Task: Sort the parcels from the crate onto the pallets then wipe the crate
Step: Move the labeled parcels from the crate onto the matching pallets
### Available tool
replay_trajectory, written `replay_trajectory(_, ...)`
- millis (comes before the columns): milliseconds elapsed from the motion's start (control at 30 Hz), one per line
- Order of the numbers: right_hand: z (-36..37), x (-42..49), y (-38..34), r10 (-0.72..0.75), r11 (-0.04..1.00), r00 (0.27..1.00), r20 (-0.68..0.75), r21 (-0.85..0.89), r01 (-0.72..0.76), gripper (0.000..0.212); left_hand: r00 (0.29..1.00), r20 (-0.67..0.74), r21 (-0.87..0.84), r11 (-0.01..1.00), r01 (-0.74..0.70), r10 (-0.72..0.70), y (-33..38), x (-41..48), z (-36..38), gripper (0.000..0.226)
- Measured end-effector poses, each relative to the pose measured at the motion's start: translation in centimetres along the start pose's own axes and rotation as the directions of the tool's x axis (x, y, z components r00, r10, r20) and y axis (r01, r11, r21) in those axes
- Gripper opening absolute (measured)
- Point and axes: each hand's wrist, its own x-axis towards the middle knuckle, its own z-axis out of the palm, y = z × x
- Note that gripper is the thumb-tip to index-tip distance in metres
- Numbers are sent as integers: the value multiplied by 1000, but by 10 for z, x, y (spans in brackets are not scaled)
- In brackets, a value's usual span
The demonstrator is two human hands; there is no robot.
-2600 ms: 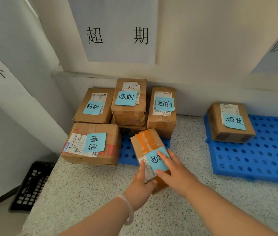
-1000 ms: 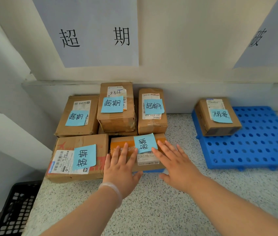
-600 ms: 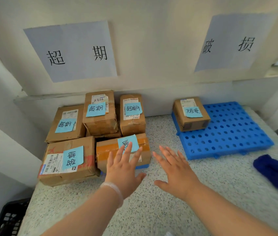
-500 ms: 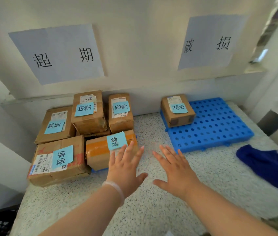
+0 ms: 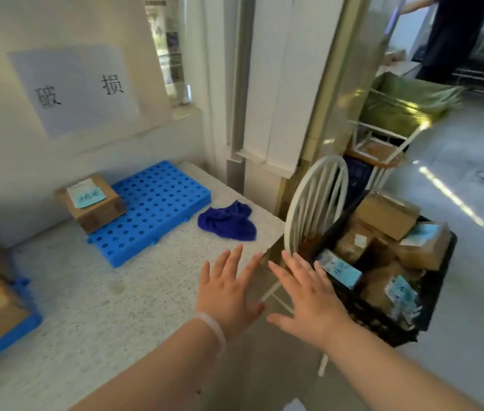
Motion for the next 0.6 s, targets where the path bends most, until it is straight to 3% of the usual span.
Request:
replay_trajectory(233, -3, -76, 102, 346, 936, 938, -19, 81, -343, 93, 960, 31, -15, 960, -278, 278, 119, 38, 19, 91)
replay_trajectory(600, -1, -57, 197, 625, 738, 775, 90, 255, -625, 91, 881, 174, -84, 898, -431, 440, 196, 156, 51, 81)
